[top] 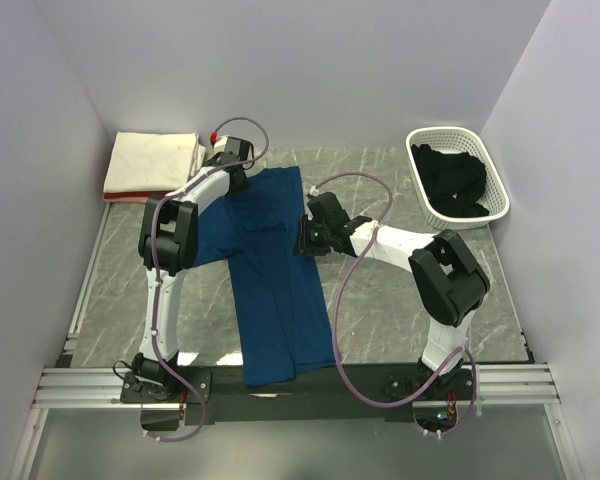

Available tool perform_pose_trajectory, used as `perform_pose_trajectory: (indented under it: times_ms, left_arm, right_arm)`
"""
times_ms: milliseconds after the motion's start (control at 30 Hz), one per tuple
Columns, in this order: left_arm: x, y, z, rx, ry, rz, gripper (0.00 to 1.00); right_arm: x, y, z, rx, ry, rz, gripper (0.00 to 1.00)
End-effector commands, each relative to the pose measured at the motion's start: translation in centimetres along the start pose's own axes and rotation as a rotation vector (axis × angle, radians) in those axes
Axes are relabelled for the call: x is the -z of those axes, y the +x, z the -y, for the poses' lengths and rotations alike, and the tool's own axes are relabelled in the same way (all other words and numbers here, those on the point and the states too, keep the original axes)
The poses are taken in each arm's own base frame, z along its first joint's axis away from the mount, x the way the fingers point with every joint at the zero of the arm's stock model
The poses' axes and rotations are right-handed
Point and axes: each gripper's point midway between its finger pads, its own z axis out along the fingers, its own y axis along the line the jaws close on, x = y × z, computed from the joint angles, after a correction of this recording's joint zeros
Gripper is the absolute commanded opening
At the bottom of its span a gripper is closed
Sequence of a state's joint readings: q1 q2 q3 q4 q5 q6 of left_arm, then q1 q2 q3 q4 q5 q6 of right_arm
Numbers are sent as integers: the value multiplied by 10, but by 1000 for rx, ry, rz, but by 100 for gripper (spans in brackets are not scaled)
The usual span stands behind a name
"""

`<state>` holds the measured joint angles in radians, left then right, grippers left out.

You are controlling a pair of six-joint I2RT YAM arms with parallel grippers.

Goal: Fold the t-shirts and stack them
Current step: Fold the tshirt

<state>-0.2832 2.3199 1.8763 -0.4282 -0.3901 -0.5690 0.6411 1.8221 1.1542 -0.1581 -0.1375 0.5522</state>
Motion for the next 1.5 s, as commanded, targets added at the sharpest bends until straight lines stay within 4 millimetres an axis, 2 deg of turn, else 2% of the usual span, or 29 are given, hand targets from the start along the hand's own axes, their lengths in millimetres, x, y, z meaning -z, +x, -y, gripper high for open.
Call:
perform_pose_trajectory:
  times_ms: [0,500,800,933,1133,1333,1467]
  left_arm:
    - [3,-15,11,19,26,34,41]
    - [1,-12,14,29,45,29,36]
    - [1,-11,16,25,55,25,23]
    - [1,-11,17,20,61,23,11]
    - [1,-11,17,14,63,25,0]
    - [9,-18,18,20,75,46,0]
    - [22,-33,18,35,93,87,0]
  right_arm:
    - [1,-18,-5,7,-12,45,36]
    - [-1,-17,-3,3,-13,41,36]
    - [-1,-17,-3,0,-15,40,36]
    - [-2,-17,-3,-2,-17,38,36]
    - [-2,-17,-4,-5,-19,38,36]
    - [-2,-22,-5,-7,-20,46,36]
    - [0,-32,-10,-6,-24,69,36]
